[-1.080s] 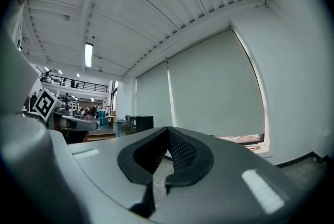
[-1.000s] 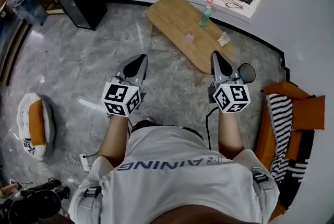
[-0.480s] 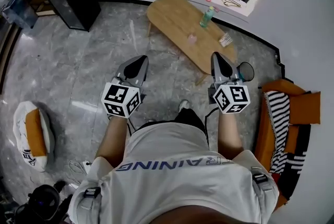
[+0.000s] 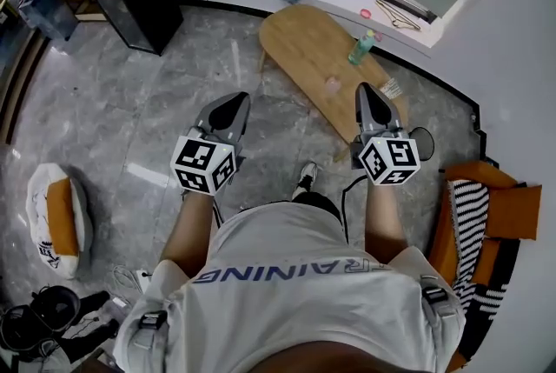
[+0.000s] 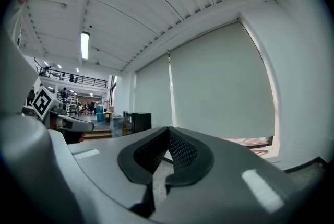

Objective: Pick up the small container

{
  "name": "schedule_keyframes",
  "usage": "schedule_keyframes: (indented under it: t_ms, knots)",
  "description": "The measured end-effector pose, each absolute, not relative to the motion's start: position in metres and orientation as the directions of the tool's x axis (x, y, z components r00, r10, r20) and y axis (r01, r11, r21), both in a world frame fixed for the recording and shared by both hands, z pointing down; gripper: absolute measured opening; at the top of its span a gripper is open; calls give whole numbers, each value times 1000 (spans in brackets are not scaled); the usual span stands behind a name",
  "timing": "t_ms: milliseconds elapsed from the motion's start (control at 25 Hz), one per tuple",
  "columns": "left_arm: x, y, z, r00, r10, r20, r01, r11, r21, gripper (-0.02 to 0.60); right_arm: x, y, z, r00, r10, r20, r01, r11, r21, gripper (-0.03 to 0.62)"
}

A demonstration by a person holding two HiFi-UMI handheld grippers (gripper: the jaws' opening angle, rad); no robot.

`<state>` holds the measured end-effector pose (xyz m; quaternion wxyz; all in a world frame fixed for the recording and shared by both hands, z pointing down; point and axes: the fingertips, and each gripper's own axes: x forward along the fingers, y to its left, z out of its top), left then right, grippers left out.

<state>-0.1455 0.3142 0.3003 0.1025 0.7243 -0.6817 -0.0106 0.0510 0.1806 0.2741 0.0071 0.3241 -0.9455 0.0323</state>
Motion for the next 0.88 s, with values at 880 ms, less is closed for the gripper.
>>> schedule_keyframes:
  t_ms: [880]
  knots:
    - [-76, 28, 306, 118, -979, 168, -982, -90, 163, 3, 134, -92, 300, -756, -648, 92, -655, 749, -103, 17]
